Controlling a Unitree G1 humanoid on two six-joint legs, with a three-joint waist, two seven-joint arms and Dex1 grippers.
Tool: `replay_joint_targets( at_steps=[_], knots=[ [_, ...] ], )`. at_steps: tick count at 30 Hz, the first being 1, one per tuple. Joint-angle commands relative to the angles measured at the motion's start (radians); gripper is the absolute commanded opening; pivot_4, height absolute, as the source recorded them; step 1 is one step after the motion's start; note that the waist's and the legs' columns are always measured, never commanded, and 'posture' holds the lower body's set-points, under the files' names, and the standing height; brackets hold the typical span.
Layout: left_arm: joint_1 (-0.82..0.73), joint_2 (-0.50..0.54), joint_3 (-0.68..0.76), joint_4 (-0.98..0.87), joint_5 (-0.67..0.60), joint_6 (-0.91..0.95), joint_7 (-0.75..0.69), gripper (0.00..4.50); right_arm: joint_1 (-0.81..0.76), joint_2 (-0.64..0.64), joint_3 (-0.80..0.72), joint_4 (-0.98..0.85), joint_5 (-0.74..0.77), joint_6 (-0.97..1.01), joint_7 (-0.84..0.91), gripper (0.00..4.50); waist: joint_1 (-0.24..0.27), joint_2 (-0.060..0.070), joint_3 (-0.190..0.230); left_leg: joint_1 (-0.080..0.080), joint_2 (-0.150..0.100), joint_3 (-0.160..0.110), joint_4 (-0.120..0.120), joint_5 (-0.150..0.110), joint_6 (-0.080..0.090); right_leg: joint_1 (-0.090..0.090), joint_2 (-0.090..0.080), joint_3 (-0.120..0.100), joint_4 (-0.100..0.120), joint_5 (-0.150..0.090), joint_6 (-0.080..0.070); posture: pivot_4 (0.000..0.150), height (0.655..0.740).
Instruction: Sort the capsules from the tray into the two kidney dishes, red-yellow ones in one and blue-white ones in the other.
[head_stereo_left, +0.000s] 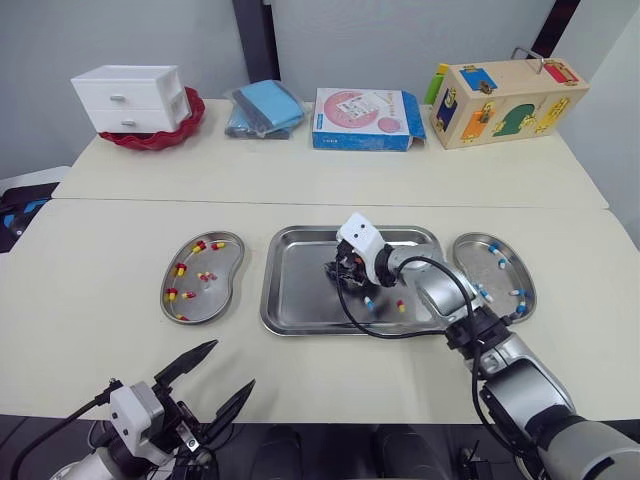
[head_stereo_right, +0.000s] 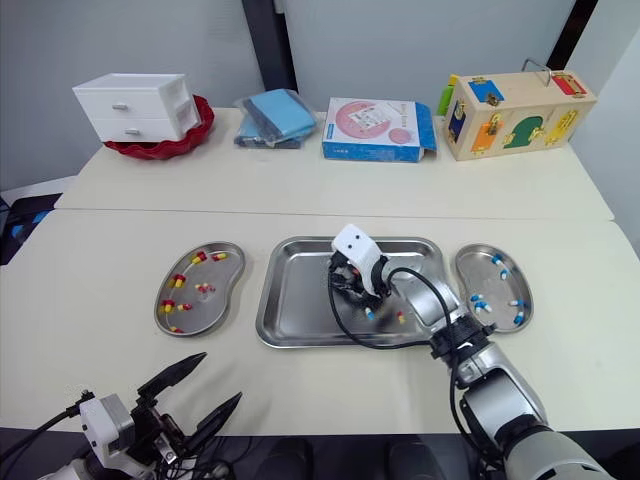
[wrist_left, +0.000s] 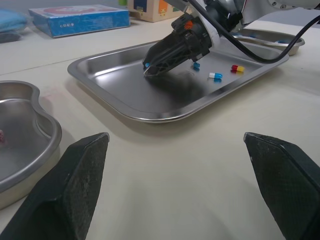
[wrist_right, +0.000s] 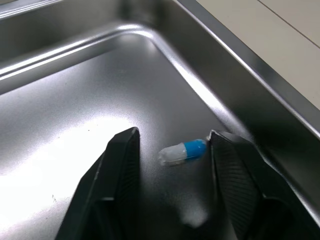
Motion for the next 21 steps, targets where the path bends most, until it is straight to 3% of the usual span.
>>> replay_joint_targets(
  at_steps=[1, 4, 21],
  knots=[
    [0.004, 0.013, 0.014, -0.011, -0.013, -0.009, 0.012, 4.50, 0.001, 0.003, -0.021, -0.013, -0.013, -0.006, 0.009, 1.39, 0.000, 0.000, 0.000, 0.000, 0.000, 0.000, 0.000, 0.000, 0.000, 0.000, 0.000, 0.000, 0.000, 0.000, 0.000, 0.150, 0.7400],
    [-0.002, 0.022, 0.013, -0.013, -0.013, -0.003, 0.016, 4.50, 0.005, 0.005, -0.026, -0.017, -0.016, -0.006, 0.010, 0.63, 0.000, 0.000, 0.000, 0.000, 0.000, 0.000, 0.000, 0.000, 0.000, 0.000, 0.000, 0.000, 0.000, 0.000, 0.000, 0.150, 0.7400],
    [-0.024, 0.059, 0.007, -0.034, -0.024, 0.034, 0.031, 4.50, 0.039, -0.004, -0.032, -0.074, -0.035, -0.014, 0.042, 0.63, 0.000, 0.000, 0.000, 0.000, 0.000, 0.000, 0.000, 0.000, 0.000, 0.000, 0.000, 0.000, 0.000, 0.000, 0.000, 0.150, 0.7400]
  ],
)
